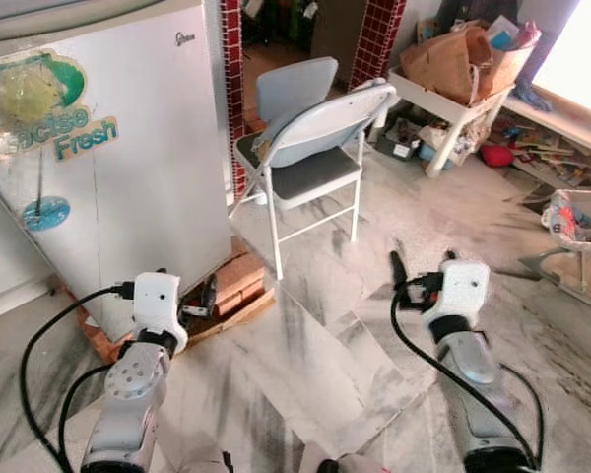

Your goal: Restocking fridge

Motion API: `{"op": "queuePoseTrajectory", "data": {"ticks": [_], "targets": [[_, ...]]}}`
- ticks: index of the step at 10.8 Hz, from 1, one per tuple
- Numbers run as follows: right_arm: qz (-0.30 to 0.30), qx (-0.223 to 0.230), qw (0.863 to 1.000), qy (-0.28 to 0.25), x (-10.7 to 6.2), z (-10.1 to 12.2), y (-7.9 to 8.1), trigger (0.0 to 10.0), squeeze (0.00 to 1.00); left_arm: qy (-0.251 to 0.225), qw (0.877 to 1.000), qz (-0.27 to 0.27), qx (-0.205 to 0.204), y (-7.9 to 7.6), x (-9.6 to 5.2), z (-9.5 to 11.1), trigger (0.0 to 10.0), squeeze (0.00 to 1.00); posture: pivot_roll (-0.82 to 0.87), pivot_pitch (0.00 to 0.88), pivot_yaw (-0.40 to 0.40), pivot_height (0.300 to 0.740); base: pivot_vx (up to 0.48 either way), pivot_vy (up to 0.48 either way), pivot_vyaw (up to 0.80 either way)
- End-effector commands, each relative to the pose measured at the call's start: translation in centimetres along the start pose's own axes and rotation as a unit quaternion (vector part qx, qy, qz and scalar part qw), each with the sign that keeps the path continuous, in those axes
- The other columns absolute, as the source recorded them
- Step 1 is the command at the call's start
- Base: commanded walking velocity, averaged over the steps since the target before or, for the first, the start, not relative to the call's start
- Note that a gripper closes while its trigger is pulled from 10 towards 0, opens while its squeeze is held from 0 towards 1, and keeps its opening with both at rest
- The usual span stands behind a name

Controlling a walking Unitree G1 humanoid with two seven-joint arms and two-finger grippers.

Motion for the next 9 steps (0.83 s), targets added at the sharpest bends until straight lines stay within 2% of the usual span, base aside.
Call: {"op": "queuePoseTrajectory", "data": {"ticks": [1,4,5,8,9], "targets": [[-0.007,-0.006,1.0,-0.012,0.5,0.6,0.0,10.0,0.0,-0.005,1.0,0.007,0.001,0.5,0.2,0.4,10.0,0.0,0.05,0.041,-0.061,0.74,0.0,0.48,0.0],[-0.008,-0.021,1.0,-0.007,0.5,0.5,0.0,10.0,0.0,-0.017,1.0,0.005,0.011,0.8,0.6,1.1,10.0,0.0,0.06,0.058,-0.049,0.74,0.0,0.48,0.0],[-0.004,-0.016,1.0,-0.019,0.9,1.0,0.3,10.0,0.0,-0.025,1.0,0.0,0.017,0.7,0.8,1.7,10.0,0.0,0.06,0.065,-0.047,0.74,0.0,0.48,0.0],[-0.01,-0.004,1.0,-0.018,1.3,1.1,0.2,10.0,0.0,-0.025,0.999,0.001,0.023,0.6,0.6,1.5,10.0,0.0,0.07,0.067,-0.047,0.74,0.0,0.48,0.0],[-0.009,-0.009,1.0,-0.018,1.2,1.1,0.1,10.0,0.0,-0.021,1.0,-0.001,0.023,0.4,0.3,1.2,10.0,0.0,0.07,0.068,-0.041,0.74,0.0,0.48,-0.8]]}}
Point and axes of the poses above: a point about 5 cm out from each wrist's last joint towards the gripper, its own x axis pointing out of the wrist towards the gripper, its own z axis along the axis of the wrist's last joint, y = z × x, the point moved 1 cm from there along x, pointing out of the wrist towards the gripper, and after that the axes turned 15 degrees about x, right-handed, at the moved point
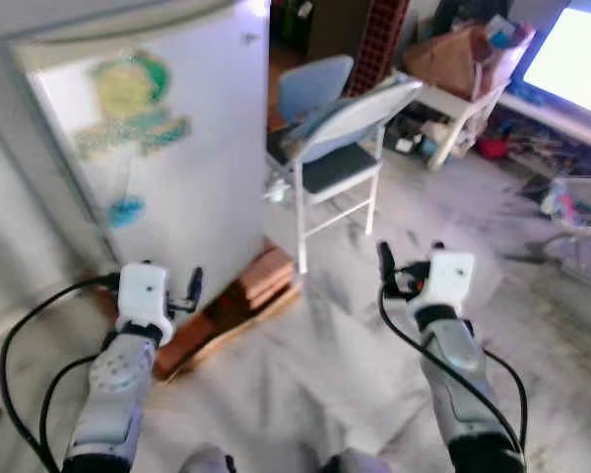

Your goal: Restocking fridge

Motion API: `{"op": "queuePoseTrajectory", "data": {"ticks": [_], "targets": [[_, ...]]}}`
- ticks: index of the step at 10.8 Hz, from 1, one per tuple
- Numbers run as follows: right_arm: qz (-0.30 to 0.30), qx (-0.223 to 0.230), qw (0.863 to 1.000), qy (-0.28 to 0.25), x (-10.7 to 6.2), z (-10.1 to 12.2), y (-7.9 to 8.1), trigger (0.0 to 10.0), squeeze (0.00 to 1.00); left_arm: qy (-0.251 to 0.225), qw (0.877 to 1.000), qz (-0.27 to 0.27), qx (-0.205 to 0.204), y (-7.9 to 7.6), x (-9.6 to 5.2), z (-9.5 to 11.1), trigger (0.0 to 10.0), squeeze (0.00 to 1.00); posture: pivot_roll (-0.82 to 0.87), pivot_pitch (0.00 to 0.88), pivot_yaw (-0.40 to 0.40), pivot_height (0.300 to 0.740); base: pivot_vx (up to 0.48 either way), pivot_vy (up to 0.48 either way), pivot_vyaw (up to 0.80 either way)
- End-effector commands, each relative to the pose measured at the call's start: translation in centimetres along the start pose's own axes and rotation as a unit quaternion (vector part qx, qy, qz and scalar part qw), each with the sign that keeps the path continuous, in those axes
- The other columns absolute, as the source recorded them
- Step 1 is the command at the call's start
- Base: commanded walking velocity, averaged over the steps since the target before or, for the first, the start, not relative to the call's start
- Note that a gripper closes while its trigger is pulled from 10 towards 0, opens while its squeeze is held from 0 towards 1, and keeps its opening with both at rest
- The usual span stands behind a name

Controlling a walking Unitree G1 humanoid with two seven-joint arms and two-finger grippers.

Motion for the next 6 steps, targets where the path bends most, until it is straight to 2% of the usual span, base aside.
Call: {"op": "queuePoseTrajectory", "data": {"ticks": [1,2,3,4,5,6], "targets": [[-0.029,-0.006,1.0,0.002,-0.6,-0.1,-1.7,10.0,0.0,-0.011,1.0,-0.019,0.0,-1.1,0.0,0.5,10.0,0.0,0.06,0.067,-0.029,0.74,0.0,0.48,-0.8],[-0.032,-0.005,0.999,0.002,-0.8,-0.2,-1.8,10.0,0.0,-0.01,1.0,-0.021,0.004,-0.9,-0.1,0.3,10.0,0.0,0.06,0.067,-0.023,0.74,0.0,0.48,-0.8],[-0.034,-0.003,0.999,0.0,-0.9,-0.2,-1.9,10.0,0.0,-0.016,0.999,-0.021,0.019,-0.4,-0.1,0.4,10.0,0.0,0.06,0.064,-0.019,0.74,0.0,0.0,-0.48],[-0.037,-0.003,0.999,-0.003,-0.9,-0.1,-2.0,10.0,0.0,-0.012,1.0,-0.006,0.013,0.6,0.2,0.6,10.0,0.0,0.05,0.062,-0.022,0.74,0.0,0.0,0.0],[-0.042,-0.004,0.999,-0.007,-1.0,0.1,-2.2,10.0,0.0,-0.012,0.999,0.003,0.033,1.5,0.1,0.4,10.0,0.0,0.05,0.061,-0.025,0.74,0.0,0.0,0.0],[-0.053,-0.002,0.999,-0.01,-1.3,0.0,-2.6,10.0,0.0,0.0,0.999,0.017,0.033,2.5,-0.3,-0.4,10.0,0.0,0.05,0.066,-0.023,0.74,0.0,0.0,0.0]]}}
Point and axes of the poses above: a point about 5 cm out from each wrist's last joint towards the gripper, its own x axis pointing out of the wrist towards the gripper, its own z axis along the axis of the wrist's last joint, y = z × x, the point moved 1 cm from there along x, pointing out of the wrist towards the gripper, and after that the axes turned 15 degrees about x, right-handed, at the moved point
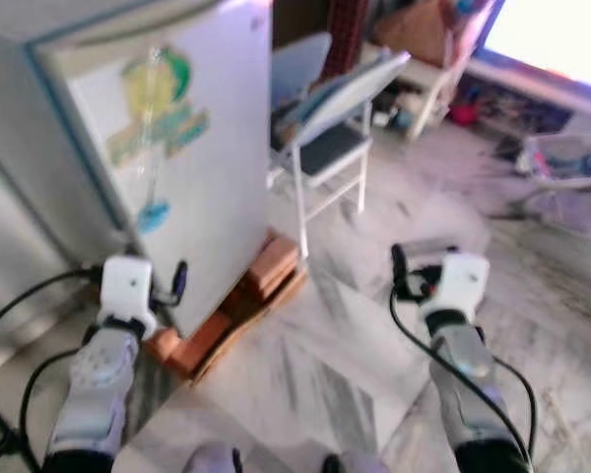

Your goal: Restocking fridge

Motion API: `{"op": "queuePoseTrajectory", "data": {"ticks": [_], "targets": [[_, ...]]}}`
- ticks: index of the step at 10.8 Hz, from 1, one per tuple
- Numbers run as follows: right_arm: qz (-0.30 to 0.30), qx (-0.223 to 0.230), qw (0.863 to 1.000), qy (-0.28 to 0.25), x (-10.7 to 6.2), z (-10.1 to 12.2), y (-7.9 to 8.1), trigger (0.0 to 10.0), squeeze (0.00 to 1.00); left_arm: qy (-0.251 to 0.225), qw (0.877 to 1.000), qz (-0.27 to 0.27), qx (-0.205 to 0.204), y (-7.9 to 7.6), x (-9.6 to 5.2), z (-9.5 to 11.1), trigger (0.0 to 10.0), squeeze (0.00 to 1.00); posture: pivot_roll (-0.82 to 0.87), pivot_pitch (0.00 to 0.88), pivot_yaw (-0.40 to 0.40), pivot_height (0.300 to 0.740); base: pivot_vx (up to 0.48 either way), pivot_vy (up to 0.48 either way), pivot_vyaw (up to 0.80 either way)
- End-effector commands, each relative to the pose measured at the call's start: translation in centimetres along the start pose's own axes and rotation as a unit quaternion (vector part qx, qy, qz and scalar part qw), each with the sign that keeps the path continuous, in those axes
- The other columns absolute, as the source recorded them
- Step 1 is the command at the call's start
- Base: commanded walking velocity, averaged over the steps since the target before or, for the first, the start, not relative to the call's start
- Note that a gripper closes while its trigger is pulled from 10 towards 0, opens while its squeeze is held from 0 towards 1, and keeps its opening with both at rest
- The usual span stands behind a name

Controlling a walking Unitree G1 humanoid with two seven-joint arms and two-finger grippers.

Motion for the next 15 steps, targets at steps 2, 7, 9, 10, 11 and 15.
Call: {"op": "queuePoseTrajectory", "data": {"ticks": [2,7,9,10,11,15], "targets": [[-0.037,-0.002,0.999,-0.021,-1.1,0.4,-1.7,10.0,0.0,0.021,0.999,0.012,-0.025,-0.5,-1.0,-1.0,10.0,0.0,0.05,0.071,0.006,0.74,0.0,0.0,0.0],[-0.032,-0.005,0.999,-0.012,-1.2,-0.1,-1.3,10.0,0.0,0.026,0.998,0.021,-0.052,-1.0,-0.5,-0.8,10.0,0.0,0.06,0.068,-0.019,0.74,0.0,0.181,0.0],[-0.027,-0.007,1.0,-0.014,-0.7,0.2,-1.1,10.0,0.0,0.024,0.998,0.014,-0.052,-1.3,-0.5,-0.6,10.0,0.0,0.06,0.071,-0.025,0.74,0.0,0.472,0.0],[-0.026,-0.008,1.0,-0.014,-0.6,0.2,-1.1,10.0,0.0,0.023,0.998,0.014,-0.052,-1.3,-0.4,-0.6,10.0,0.0,0.06,0.072,-0.028,0.74,0.0,0.472,0.0],[-0.023,-0.009,1.0,-0.013,-0.5,0.2,-1.1,10.0,0.0,0.014,0.999,0.007,-0.044,-1.3,-0.3,-0.4,10.0,0.0,0.07,0.072,-0.034,0.74,0.0,0.48,0.0],[-0.02,-0.012,1.0,-0.012,-0.2,0.3,-1.0,10.0,0.0,-0.004,0.999,-0.012,-0.041,-2.3,0.0,0.5,10.0,0.0,0.06,0.071,-0.041,0.74,0.0,0.48,0.0]]}}
Point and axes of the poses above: a point about 5 cm out from each wrist's last joint towards the gripper, its own x axis pointing out of the wrist towards the gripper, its own z axis along the axis of the wrist's last joint, y = z × x, the point moved 1 cm from there along x, pointing out of the wrist towards the gripper, and after that the axes turned 15 degrees about x, right-handed, at the moved point
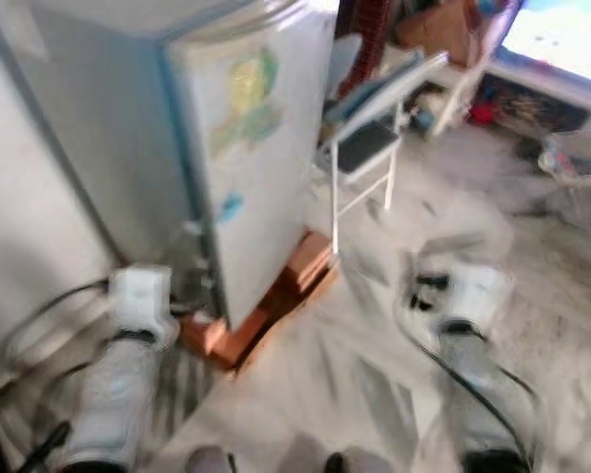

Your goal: Restocking fridge

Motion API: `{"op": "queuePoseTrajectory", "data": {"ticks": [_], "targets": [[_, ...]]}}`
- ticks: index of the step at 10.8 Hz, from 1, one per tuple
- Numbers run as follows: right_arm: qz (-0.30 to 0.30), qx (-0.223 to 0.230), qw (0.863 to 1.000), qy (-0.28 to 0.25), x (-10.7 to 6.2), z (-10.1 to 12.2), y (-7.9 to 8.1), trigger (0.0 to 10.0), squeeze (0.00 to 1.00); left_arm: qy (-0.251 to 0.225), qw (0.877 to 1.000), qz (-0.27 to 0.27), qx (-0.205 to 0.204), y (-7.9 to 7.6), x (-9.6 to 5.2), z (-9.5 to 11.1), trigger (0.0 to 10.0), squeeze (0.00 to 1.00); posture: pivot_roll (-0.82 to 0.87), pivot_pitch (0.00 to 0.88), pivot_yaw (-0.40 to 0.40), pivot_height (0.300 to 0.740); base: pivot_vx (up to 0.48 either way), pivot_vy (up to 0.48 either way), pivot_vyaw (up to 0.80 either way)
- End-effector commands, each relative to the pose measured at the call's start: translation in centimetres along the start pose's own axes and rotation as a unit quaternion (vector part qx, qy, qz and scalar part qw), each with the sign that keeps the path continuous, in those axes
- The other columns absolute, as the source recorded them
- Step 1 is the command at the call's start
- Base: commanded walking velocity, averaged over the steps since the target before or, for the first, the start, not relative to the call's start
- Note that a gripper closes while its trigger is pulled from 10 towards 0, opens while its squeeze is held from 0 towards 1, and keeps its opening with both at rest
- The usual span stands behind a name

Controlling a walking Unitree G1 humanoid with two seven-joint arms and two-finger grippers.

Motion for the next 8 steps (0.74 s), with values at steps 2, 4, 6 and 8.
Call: {"op": "queuePoseTrajectory", "data": {"ticks": [2,4,6,8], "targets": [[-0.011,-0.012,1.0,0.001,0.05,0.25,-1.03,10.0,0.0,-0.018,1.0,-0.022,-0.007,-1.22,0.2,0.8,10.0,0.0,0.06,0.071,-0.046,0.74,0.0,0.399,-0.23],[-0.009,-0.014,1.0,0.002,0.13,0.32,-1.04,10.0,0.0,-0.028,0.999,-0.034,-0.007,-1.7,0.22,1.11,10.0,0.0,0.06,0.07,-0.049,0.74,0.0,0.0,-0.72],[-0.006,-0.019,1.0,0.001,0.1,0.37,-1.07,10.0,0.0,-0.031,0.999,-0.035,-0.01,-1.82,0.14,1.18,10.0,0.0,0.06,0.073,-0.051,0.74,0.0,0.0,-0.8],[-0.006,-0.024,1.0,-0.001,0.2,0.63,-1.34,10.0,0.0,-0.04,0.998,-0.042,-0.016,-1.73,0.16,1.44,10.0,0.0,0.05,0.077,-0.05,0.74,0.0,0.0,-0.8]]}}
Point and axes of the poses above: a point about 5 cm out from each wrist's last joint towards the gripper, its own x axis pointing out of the wrist towards the gripper, its own z axis along the axis of the wrist's last joint, y = z × x, the point moved 1 cm from there along x, pointing out of the wrist towards the gripper, and after that the axes turned 15 degrees about x, right-handed, at the moved point
